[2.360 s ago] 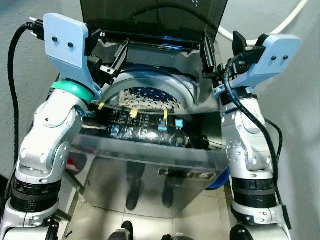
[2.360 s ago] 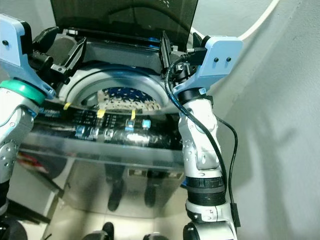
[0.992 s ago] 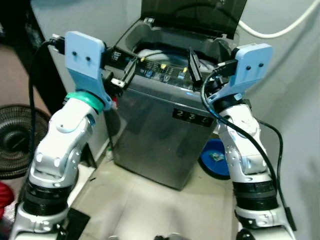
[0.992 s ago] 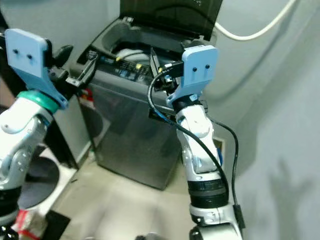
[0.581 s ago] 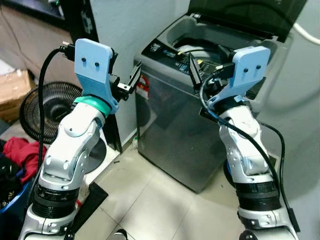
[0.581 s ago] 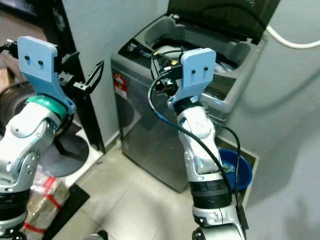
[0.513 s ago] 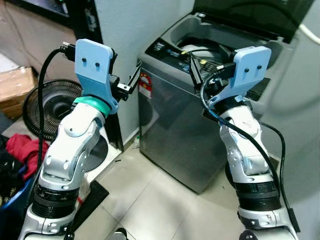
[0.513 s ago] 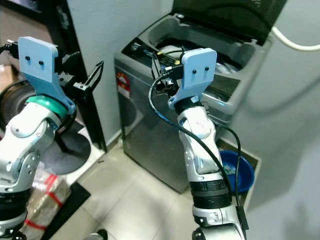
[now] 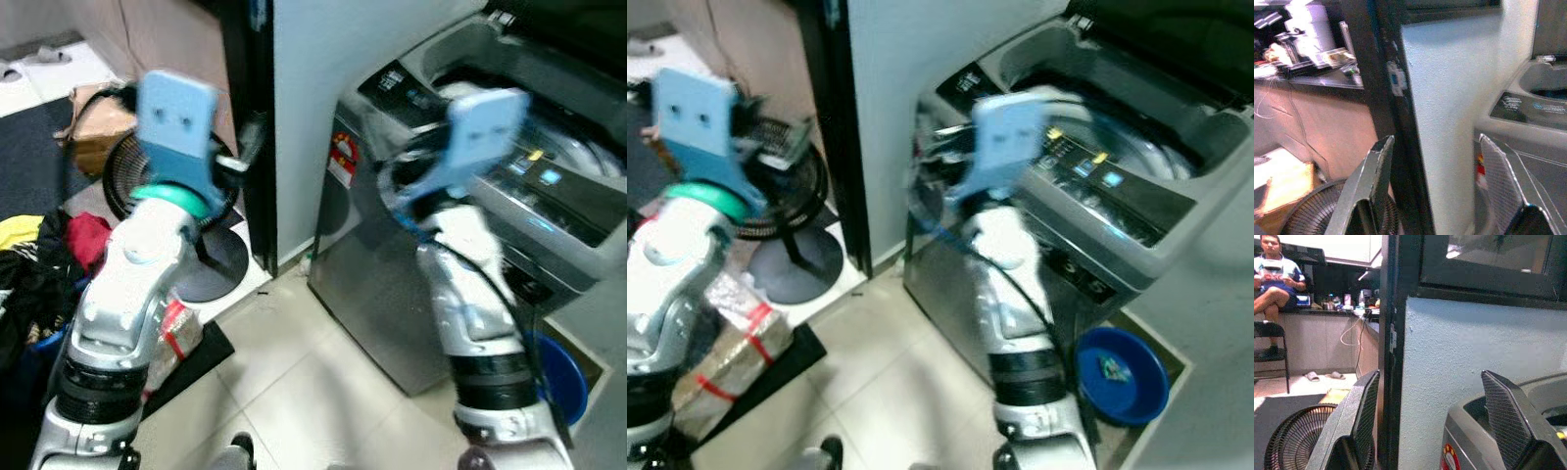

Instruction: Clothes washing

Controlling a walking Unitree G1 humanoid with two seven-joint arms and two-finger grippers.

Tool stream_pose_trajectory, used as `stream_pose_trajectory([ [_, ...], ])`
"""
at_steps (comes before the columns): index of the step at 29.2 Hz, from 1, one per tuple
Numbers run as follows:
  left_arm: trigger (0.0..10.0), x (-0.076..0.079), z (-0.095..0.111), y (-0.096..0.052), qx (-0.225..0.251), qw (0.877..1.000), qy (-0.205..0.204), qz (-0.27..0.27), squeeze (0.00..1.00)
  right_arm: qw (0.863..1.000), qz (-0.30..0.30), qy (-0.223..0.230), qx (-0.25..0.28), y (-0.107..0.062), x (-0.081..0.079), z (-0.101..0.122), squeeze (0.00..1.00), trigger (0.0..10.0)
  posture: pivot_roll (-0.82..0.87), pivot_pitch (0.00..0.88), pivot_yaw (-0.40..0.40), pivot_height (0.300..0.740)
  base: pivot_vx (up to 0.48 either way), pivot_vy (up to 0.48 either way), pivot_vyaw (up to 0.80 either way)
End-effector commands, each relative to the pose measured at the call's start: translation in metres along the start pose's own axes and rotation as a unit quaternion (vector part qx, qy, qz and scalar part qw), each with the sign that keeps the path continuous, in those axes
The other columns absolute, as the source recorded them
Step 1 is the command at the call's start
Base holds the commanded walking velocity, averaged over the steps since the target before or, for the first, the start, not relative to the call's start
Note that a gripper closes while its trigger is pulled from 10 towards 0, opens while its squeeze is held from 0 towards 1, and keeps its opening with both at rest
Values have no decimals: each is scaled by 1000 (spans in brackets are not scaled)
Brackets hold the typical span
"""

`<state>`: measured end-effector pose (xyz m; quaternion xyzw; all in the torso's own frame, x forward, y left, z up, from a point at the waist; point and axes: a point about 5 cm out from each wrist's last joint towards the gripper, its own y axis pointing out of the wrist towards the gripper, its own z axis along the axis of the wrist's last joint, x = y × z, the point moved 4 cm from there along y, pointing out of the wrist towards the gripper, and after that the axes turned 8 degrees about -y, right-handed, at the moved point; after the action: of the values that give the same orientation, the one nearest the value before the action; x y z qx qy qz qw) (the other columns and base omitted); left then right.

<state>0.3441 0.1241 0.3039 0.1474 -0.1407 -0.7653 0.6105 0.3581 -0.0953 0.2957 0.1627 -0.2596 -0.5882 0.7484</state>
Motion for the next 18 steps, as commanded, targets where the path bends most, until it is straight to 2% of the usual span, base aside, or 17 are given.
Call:
stream_pose_trajectory([
  [1, 10000, 3, -2, -1, -3, 1000, 5, -6, 0, 1000, -6, 2, -8, -2, 2, -4, 0, 10000, 41, 28, -4, 740, 0, 0, 800],
  [18, 10000, 3, -3, -1, -5, 1000, 7, 0, 0, 1000, -5, 6, -9, -3, 1, -6, 0, 10000, 42, 34, -4, 740, 0, 0, 800],
])
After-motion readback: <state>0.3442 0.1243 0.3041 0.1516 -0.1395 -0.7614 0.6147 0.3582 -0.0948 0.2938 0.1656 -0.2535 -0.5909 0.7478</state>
